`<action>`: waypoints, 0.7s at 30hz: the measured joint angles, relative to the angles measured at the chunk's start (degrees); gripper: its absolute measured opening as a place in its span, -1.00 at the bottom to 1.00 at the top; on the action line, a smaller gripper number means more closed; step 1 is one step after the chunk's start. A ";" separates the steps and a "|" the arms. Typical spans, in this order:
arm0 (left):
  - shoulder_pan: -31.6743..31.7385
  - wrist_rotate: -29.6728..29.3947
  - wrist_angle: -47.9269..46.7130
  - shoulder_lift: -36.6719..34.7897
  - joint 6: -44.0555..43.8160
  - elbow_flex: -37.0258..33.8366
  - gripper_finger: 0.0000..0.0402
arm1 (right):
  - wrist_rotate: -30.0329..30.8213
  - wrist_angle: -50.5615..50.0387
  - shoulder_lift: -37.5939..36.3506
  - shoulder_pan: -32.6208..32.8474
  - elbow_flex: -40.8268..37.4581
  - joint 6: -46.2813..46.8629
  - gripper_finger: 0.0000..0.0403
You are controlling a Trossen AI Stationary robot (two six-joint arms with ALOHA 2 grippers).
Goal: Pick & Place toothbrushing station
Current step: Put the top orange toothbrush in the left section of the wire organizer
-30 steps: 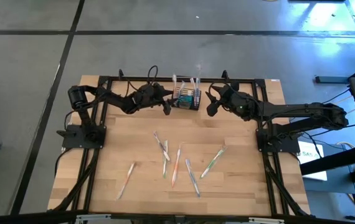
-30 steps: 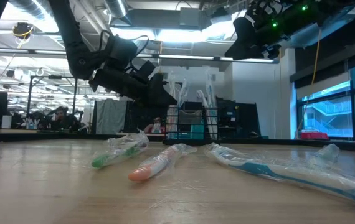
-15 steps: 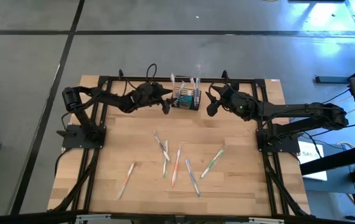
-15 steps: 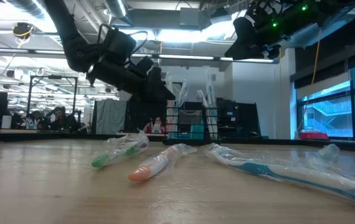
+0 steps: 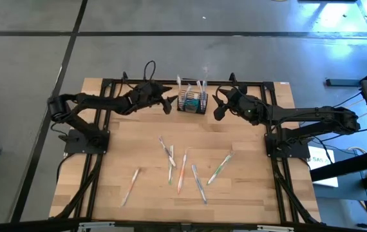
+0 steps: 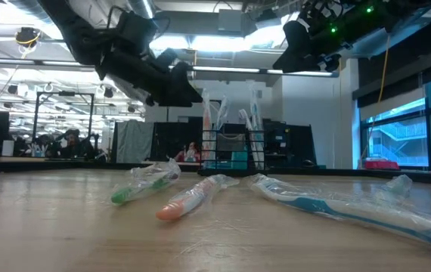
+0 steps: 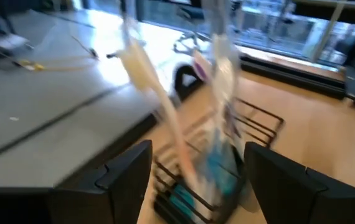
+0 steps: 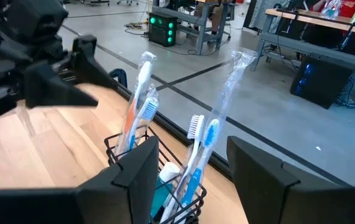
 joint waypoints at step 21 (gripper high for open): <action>5.27 3.37 -3.28 -2.49 -7.98 5.78 0.25 | 0.00 0.02 0.00 -0.01 0.00 1.11 -0.05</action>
